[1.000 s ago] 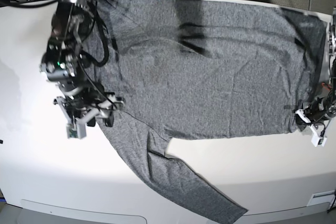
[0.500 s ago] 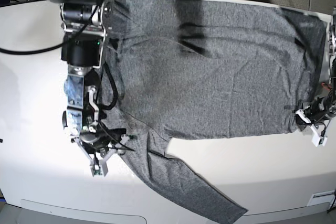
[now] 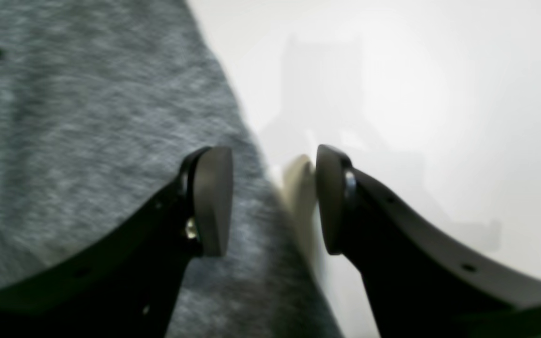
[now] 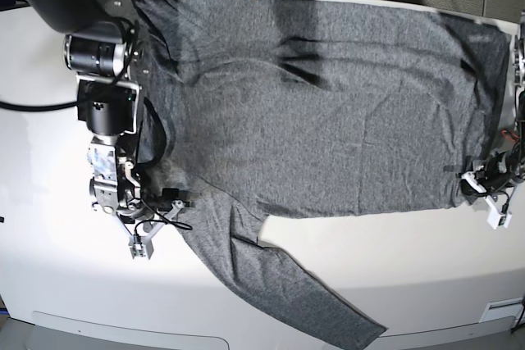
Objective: Fold the T-shirt properly
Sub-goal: 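Move the right gripper down the shirt side and grasp near the sleeve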
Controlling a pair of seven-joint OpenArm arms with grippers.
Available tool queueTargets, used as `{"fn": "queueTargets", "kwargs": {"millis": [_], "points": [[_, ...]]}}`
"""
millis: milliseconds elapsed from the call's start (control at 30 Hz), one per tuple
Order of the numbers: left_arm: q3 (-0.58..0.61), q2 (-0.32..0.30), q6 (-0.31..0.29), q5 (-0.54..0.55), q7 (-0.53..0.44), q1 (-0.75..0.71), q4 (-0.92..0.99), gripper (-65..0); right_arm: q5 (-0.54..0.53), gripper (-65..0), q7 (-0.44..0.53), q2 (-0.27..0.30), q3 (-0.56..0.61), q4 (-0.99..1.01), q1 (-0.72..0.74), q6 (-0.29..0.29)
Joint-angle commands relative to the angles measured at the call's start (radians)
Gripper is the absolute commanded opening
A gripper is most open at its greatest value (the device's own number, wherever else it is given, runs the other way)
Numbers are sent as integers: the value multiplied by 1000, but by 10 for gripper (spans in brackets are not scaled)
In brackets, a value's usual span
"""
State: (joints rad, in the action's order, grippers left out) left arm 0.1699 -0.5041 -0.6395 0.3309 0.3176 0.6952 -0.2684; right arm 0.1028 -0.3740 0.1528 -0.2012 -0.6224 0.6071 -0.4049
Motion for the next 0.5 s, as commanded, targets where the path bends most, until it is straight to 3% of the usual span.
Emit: {"fn": "queueTargets", "kwargs": {"millis": [0,100,133,267,467], "points": [[1,-14,-5,-5,4,23,-8,-650,0,-360,20,4,0,-6,32,-3],[1,-14,-5,-4,4,23,-8,-650,-1,-370,19,5,0,-2,32,-3],[1,-14,-5,-4,4,23,-8,-650,-1,-403,18,5,0,-2,32,-3],[1,-14,-5,-4,4,23,-8,-650,-1,-643,10,6,0,-2,32,-3],[1,-14,-4,-4,4,23,-8,-650,-2,-650,11,13,0,-6,32,-3]]}}
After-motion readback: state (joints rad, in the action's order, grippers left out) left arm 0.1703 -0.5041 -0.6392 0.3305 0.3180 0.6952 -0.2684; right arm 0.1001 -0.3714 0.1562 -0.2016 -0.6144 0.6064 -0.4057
